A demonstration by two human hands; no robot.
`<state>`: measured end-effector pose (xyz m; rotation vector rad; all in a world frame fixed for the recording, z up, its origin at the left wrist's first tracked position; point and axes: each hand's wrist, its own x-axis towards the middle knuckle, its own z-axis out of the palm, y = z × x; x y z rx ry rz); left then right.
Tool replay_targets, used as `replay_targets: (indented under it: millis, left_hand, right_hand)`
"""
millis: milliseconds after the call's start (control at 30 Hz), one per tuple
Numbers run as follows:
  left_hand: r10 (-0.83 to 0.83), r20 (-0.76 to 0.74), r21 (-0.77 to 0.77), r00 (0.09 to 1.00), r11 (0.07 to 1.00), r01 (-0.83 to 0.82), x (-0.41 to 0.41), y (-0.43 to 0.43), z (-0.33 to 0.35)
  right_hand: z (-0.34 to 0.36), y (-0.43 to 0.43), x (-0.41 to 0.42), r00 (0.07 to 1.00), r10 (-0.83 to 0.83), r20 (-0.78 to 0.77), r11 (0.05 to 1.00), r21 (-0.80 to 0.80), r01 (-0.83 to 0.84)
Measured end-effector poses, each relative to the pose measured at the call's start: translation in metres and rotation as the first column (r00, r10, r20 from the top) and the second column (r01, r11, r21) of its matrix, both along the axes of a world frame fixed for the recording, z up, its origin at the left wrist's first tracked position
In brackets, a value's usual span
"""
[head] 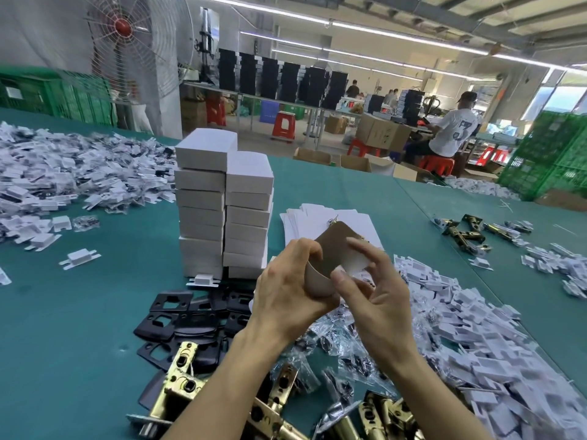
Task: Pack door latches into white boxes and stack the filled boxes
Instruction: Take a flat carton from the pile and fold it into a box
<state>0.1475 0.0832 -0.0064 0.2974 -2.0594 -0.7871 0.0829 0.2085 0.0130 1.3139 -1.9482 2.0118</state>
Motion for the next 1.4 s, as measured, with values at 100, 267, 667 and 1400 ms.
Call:
replay_targets:
  millis: [100, 267, 667, 1400]
  left_hand:
    - [-0.02, -0.001, 0.023, 1.0, 1.0, 0.02, 0.001, 0.0, 0.0]
    - [-0.039, 0.011, 0.02, 0.999, 0.999, 0.039, 0.001, 0.003, 0.003]
    - [-0.016, 0.047, 0.093, 0.999, 0.996, 0.011, 0.005, 0.005, 0.009]
    - [-0.042, 0.041, 0.015, 0.998, 0.999, 0.042, 0.002, 0.001, 0.001]
  right_hand:
    - [0.002, 0.001, 0.004, 0.996, 0.071, 0.053, 0.99, -0.123, -0.064]
    - [0.011, -0.002, 0.007, 0.992, 0.022, 0.125, 0.997, -0.077, -0.012]
    - [0.009, -0.002, 0.007, 0.95, 0.09, 0.298, 0.996, -0.014, -0.09]
    - [0.014, -0.004, -0.003, 0.973, -0.02, 0.228, 0.994, 0.105, -0.005]
